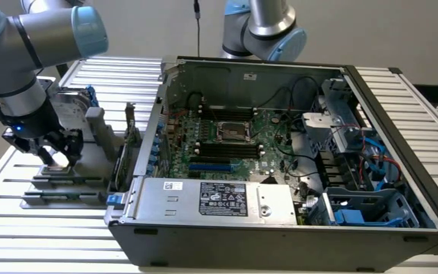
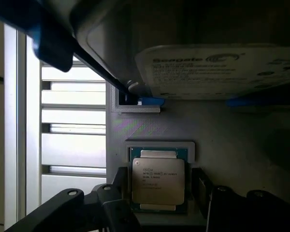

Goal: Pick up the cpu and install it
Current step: 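Pick up the cpu and move it towards the insertion slot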

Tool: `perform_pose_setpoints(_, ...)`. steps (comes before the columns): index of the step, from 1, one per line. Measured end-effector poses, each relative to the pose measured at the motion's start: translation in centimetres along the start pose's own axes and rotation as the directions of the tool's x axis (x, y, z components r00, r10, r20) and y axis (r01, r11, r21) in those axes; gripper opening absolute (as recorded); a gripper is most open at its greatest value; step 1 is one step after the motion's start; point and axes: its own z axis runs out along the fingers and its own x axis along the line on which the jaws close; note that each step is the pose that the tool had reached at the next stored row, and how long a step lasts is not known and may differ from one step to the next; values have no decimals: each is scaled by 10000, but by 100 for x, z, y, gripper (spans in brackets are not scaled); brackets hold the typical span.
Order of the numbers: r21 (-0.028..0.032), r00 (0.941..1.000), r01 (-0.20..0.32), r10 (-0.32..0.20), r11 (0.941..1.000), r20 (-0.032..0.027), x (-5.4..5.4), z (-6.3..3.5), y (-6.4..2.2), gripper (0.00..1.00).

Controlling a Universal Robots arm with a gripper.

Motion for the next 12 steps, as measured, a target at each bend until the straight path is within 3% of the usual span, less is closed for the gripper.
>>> perform_pose_setpoints(1,-1,10000,0,0,10000,-1,0,0,0,61)
perform_pose_setpoints(4,0,10000,0,0,10000,-9,0,0,0,61)
perform_pose_setpoints(6,0,10000,-1,1,10000,-14,0,0,0,55)
perform_pose_setpoints(12,-3,10000,-1,1,10000,-19,-1,-5,1,55)
